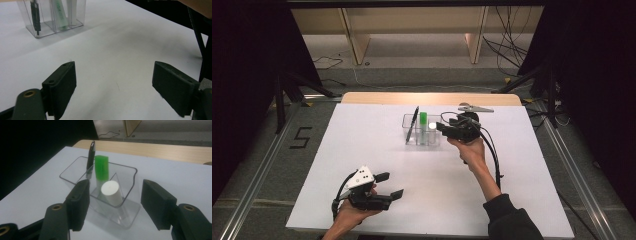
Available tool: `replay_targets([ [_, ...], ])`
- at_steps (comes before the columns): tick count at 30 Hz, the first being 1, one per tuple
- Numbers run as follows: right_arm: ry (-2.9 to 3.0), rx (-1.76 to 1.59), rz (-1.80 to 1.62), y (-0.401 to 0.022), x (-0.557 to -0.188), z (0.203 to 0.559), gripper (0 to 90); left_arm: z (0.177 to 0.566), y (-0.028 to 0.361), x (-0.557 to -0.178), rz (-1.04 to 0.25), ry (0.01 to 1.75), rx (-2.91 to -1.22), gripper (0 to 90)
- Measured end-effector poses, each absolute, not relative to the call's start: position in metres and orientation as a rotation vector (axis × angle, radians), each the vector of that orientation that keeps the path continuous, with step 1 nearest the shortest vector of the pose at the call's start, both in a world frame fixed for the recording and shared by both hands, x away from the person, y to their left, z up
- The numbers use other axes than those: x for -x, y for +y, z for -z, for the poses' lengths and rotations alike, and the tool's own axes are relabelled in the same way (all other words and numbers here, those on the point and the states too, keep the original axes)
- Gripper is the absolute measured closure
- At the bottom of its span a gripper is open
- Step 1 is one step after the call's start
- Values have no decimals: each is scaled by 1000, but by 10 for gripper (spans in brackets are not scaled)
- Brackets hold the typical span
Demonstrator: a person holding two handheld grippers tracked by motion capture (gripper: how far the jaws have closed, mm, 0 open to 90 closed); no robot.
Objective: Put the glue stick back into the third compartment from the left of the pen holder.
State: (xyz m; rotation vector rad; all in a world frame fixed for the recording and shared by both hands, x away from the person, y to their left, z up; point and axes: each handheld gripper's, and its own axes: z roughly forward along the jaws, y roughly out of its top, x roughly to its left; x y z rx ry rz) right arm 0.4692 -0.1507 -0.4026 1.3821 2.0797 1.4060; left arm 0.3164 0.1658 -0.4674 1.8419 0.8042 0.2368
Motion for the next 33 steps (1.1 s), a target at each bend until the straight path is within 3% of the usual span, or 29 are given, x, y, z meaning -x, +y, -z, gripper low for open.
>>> replay_targets([
  [33, 2146, -1239, -1464, -159, -403, 423, 316, 468, 165, -317, -232, 810, -1847, 190],
])
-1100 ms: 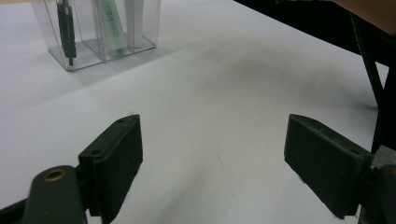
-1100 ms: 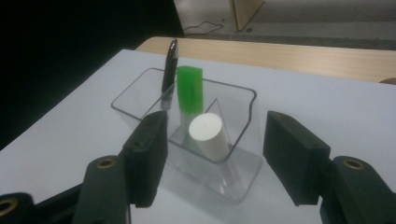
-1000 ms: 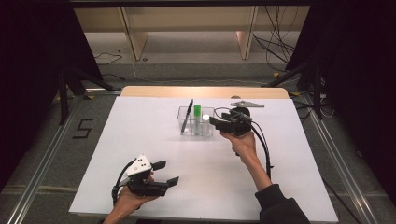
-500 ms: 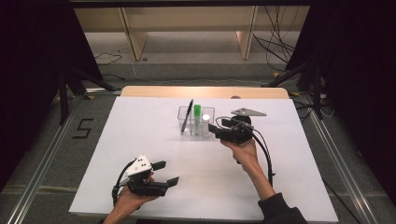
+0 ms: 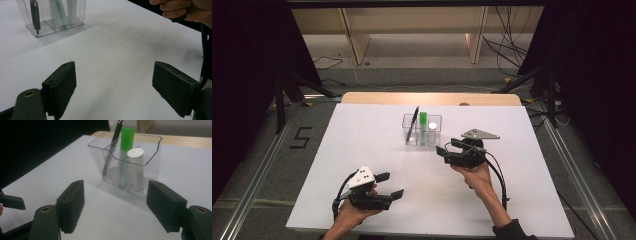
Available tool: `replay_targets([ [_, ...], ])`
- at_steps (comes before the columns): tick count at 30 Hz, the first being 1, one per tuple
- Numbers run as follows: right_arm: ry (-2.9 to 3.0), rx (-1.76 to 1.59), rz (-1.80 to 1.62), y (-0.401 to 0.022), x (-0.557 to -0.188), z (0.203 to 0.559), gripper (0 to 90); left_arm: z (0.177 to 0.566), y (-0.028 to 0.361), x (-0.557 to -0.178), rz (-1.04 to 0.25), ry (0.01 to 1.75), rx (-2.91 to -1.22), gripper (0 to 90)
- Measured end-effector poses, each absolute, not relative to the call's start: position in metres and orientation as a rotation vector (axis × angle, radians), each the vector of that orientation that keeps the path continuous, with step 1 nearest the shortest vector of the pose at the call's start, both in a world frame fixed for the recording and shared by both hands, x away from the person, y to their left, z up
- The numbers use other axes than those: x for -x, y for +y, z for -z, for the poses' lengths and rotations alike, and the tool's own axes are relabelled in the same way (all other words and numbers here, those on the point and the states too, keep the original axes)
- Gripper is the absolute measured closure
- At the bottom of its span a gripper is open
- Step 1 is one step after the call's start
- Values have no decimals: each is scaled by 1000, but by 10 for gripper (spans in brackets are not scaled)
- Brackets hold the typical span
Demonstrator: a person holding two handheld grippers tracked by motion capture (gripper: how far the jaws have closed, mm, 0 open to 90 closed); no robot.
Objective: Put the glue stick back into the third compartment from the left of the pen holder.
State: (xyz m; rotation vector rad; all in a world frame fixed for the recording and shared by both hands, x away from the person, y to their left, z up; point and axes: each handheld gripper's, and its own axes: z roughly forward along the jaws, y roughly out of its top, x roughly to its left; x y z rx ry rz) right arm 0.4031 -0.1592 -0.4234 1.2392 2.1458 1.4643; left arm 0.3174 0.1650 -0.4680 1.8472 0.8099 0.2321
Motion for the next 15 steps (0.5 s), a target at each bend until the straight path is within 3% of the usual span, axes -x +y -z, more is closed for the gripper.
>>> replay_targets([
  [15, 2187, -1168, -1474, -165, -378, 431, 289, 466, 164, -317, -229, 806, -1841, 190],
])
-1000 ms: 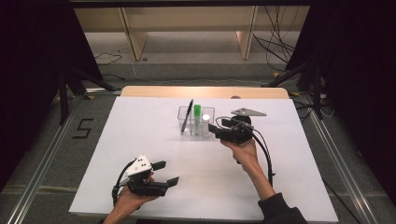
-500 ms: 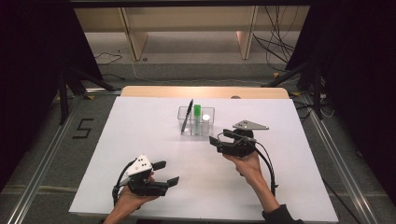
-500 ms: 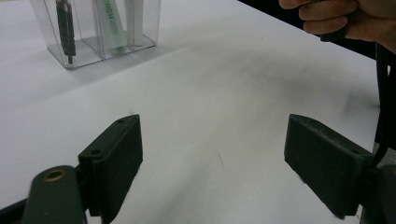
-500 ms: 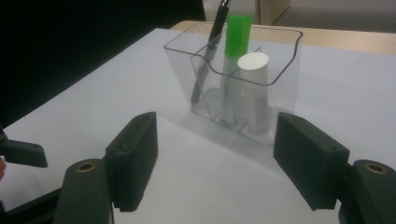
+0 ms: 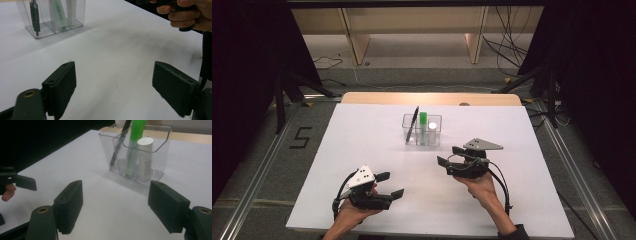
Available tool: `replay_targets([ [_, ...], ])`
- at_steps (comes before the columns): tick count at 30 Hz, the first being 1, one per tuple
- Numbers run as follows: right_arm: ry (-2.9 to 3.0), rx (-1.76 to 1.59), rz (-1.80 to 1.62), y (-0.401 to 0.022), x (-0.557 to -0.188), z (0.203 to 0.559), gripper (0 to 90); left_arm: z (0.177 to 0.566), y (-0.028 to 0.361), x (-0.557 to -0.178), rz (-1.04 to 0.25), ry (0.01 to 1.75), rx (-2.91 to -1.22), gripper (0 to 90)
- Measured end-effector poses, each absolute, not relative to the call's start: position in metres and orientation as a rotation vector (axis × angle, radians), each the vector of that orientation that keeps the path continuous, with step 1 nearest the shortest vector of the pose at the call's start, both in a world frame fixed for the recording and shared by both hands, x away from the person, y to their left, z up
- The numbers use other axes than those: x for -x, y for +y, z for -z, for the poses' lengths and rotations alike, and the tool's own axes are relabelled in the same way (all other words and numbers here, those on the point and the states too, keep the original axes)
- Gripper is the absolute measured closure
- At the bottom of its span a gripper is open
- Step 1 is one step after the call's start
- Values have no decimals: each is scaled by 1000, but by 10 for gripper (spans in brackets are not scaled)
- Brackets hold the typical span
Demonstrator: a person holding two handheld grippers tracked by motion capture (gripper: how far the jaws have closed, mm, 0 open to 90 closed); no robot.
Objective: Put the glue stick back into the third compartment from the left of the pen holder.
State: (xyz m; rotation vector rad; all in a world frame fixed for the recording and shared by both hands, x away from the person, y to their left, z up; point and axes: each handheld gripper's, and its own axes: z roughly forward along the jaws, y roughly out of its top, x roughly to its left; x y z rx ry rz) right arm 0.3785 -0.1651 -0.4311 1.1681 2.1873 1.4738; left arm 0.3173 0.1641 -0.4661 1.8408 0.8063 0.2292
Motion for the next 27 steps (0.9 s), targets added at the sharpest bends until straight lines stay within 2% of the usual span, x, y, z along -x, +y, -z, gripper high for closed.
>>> replay_targets([
  [27, 2170, -1098, -1486, -200, -324, 455, 267, 466, 165, -314, -225, 788, -1842, 190],
])
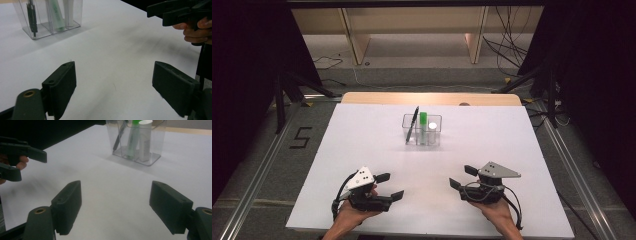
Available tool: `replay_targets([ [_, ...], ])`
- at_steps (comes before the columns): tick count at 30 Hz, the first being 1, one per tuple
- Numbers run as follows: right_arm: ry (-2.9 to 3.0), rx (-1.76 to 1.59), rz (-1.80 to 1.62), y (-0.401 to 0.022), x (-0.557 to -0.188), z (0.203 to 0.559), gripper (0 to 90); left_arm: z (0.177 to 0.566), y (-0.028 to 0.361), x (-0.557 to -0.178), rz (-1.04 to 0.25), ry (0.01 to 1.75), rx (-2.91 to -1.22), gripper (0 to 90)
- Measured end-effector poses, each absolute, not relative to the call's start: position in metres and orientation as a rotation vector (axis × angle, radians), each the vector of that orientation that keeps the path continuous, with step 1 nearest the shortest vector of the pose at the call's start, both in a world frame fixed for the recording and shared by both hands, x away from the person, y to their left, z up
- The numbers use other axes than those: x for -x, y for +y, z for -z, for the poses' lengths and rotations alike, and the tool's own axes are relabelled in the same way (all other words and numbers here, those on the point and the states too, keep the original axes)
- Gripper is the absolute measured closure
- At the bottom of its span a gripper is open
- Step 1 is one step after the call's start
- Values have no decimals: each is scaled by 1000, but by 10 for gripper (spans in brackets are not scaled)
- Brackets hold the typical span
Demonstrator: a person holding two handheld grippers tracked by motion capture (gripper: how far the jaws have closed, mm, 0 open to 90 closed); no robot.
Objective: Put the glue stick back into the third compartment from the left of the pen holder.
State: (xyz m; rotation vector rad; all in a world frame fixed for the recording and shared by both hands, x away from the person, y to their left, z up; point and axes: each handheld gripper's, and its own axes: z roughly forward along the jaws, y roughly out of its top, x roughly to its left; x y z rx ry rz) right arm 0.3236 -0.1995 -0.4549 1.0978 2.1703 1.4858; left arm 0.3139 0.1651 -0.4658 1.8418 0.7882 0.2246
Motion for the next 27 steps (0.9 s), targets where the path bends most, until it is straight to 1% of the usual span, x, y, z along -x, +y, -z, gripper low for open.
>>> replay_targets([
  [6, 2149, -1115, -1501, -210, -316, 457, 266, 466, 166, -315, -218, 786, -1833, 188],
  [14, 2151, -1110, -1480, -213, -306, 462, 261, 467, 165, -315, -205, 786, -1835, 184],
  [27, 2134, -1141, -1483, -223, -301, 465, 261, 467, 165, -315, -207, 781, -1838, 184],
])
